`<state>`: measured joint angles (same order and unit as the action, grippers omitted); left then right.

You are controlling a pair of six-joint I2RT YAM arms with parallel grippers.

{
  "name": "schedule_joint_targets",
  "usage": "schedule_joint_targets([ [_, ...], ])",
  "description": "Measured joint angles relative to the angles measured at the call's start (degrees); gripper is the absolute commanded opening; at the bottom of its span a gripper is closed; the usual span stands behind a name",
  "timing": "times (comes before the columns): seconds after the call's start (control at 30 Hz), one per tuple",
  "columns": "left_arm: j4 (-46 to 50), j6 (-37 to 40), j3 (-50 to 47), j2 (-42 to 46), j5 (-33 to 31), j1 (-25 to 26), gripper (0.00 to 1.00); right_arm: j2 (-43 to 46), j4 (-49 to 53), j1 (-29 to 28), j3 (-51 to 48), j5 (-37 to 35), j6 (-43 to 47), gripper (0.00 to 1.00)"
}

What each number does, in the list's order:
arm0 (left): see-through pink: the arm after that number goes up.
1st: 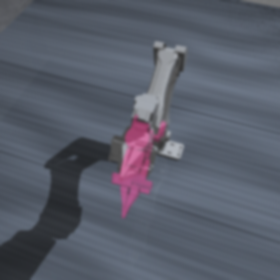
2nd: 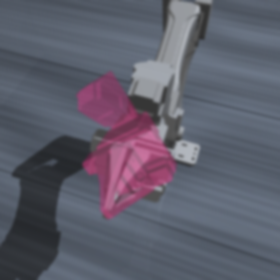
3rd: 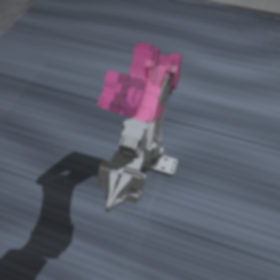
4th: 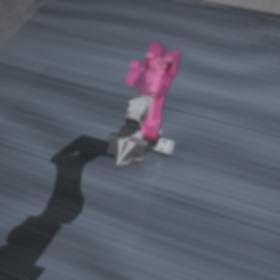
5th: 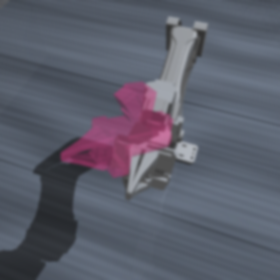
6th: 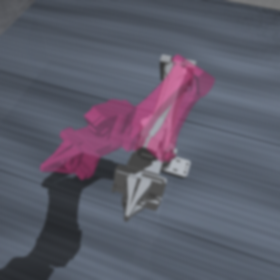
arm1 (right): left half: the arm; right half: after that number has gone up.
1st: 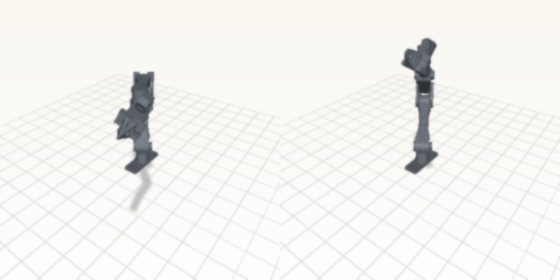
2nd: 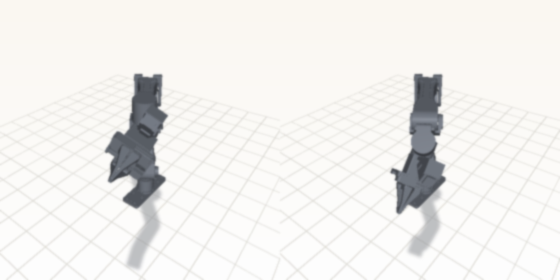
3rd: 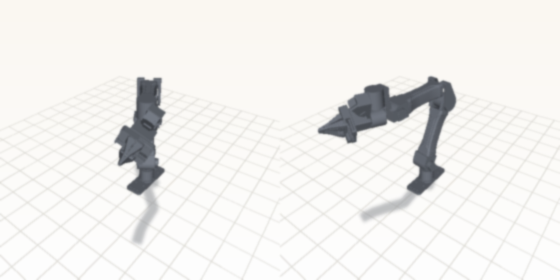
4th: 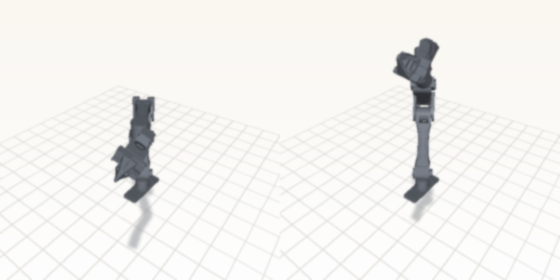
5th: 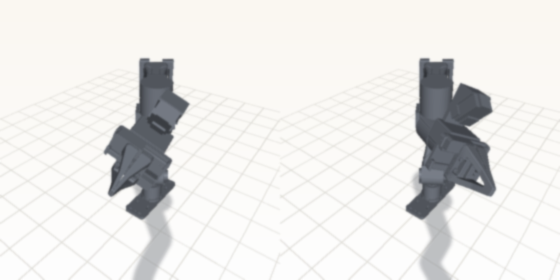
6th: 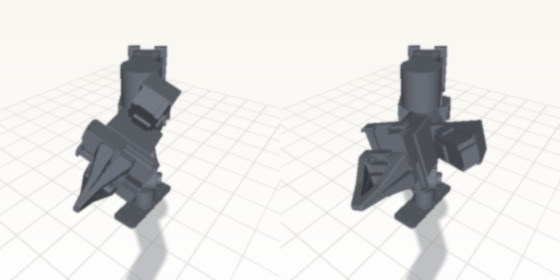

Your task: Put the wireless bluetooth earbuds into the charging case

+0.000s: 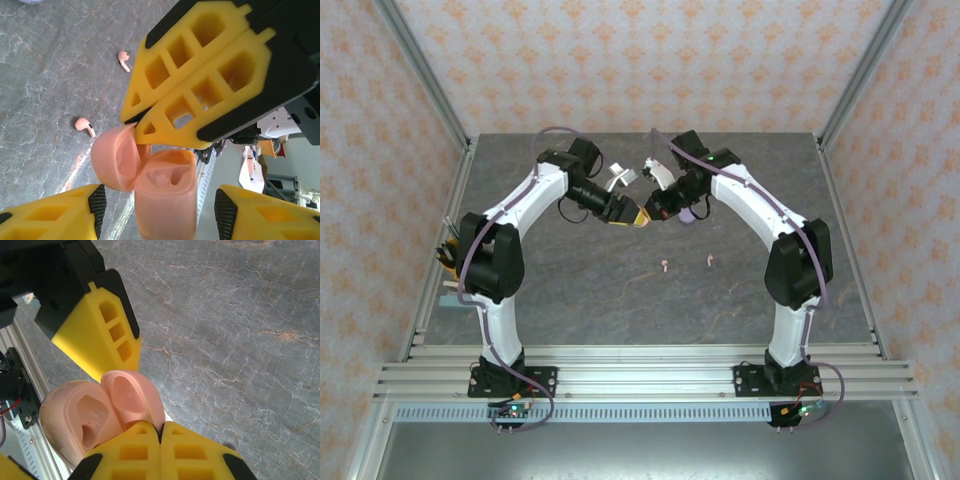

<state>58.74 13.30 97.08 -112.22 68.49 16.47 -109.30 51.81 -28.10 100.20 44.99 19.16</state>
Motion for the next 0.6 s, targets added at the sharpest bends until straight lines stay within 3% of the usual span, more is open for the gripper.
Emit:
schedule_joint_targets([
  [0.6,2.7,1.8,2.0,-1.7,2.9,0.0,0.46,0.1,-0.4,0.0,0.0,0.4,0.0,0.0],
])
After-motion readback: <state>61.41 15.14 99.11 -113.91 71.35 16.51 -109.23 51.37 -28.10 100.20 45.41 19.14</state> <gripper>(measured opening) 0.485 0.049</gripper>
